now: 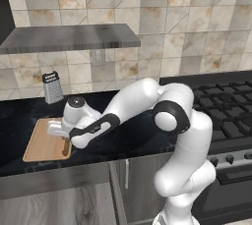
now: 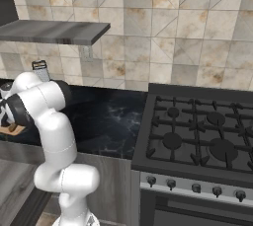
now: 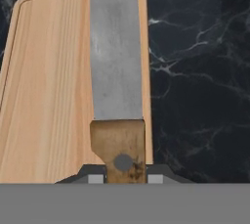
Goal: Open the drawer on the left and place the cutting tools on the cutting board.
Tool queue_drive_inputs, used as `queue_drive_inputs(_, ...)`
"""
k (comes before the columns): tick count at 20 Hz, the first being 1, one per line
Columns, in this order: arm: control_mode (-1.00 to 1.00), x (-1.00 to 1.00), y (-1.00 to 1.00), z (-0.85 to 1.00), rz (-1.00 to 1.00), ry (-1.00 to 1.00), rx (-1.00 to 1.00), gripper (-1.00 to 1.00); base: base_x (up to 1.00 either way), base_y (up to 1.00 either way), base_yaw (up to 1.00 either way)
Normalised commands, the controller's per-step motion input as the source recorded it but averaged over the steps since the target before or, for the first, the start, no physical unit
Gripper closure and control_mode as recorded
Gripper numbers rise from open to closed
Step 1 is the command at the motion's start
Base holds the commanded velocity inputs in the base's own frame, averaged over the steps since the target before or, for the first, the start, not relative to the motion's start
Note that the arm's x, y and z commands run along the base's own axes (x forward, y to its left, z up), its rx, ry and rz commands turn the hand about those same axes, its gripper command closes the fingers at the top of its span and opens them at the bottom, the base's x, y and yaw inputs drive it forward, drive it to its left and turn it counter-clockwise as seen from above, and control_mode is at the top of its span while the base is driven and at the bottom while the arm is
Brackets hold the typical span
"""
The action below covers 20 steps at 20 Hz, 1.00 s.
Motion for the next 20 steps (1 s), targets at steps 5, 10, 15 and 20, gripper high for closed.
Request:
queue_drive_inputs(5,-1.00,0.00,0.01,0.00,0.00,0.00,0.00,-1.00,0.00,0.00,0.00)
queue_drive_inputs(10,-1.00,0.00,0.01,0.01,0.00,0.00,0.00,-1.00,0.00,0.00,0.00)
queue_drive_inputs(15,-1.00,0.00,0.00,0.01,0.00,0.00,0.00,-1.00,0.00,0.00,0.00)
queue_drive_inputs(20,-1.00,-0.15,-0.02,0.18,0.00,-0.02,0.00,-1.00,0.00,0.00,0.00)
